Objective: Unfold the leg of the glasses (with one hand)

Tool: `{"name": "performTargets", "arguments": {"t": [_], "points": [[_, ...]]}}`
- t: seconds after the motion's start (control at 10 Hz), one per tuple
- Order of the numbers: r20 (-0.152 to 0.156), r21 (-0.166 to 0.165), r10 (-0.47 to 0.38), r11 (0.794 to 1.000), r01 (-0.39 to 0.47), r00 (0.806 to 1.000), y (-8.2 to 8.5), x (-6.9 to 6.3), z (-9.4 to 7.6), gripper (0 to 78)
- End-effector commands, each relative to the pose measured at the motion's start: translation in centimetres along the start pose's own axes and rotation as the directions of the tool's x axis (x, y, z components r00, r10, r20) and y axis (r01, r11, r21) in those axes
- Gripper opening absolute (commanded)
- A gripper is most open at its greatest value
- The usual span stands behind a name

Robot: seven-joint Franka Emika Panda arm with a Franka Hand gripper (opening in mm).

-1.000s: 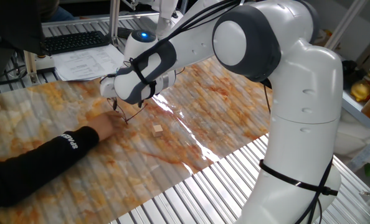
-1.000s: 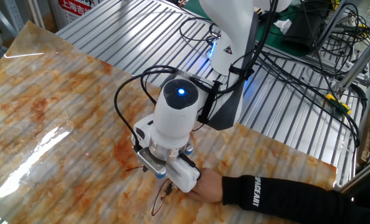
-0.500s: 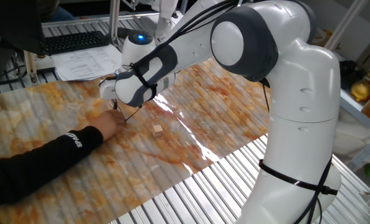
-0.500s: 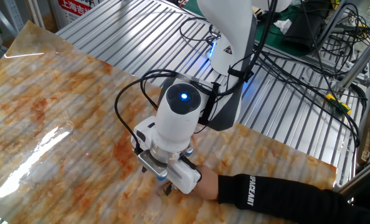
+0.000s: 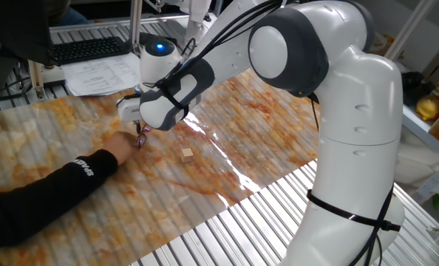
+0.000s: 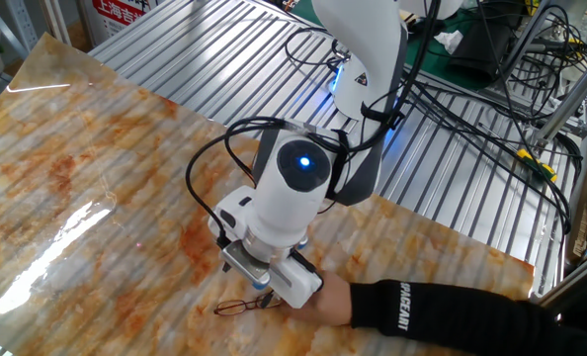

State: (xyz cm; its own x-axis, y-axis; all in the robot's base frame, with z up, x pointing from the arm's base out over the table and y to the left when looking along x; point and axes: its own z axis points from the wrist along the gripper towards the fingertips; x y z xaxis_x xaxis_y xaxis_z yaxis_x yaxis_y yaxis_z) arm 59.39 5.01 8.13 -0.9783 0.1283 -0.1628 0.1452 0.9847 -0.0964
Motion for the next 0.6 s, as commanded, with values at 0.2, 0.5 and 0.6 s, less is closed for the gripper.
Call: {"name": "performTargets", "arguments": {"t": [0.2,0.5,0.6], "points": [[-0.043,0.061,0.073,0.996,-0.071,0.996,0.3,0.1,-0.3,77.4],[-0.084,0.056,0.206,0.978,-0.202,0.975,1.2,0.5,-0.5,77.4],[-0.083,0.044,0.242,0.97,-0.239,0.967,1.5,0.6,-0.3,77.4]]}}
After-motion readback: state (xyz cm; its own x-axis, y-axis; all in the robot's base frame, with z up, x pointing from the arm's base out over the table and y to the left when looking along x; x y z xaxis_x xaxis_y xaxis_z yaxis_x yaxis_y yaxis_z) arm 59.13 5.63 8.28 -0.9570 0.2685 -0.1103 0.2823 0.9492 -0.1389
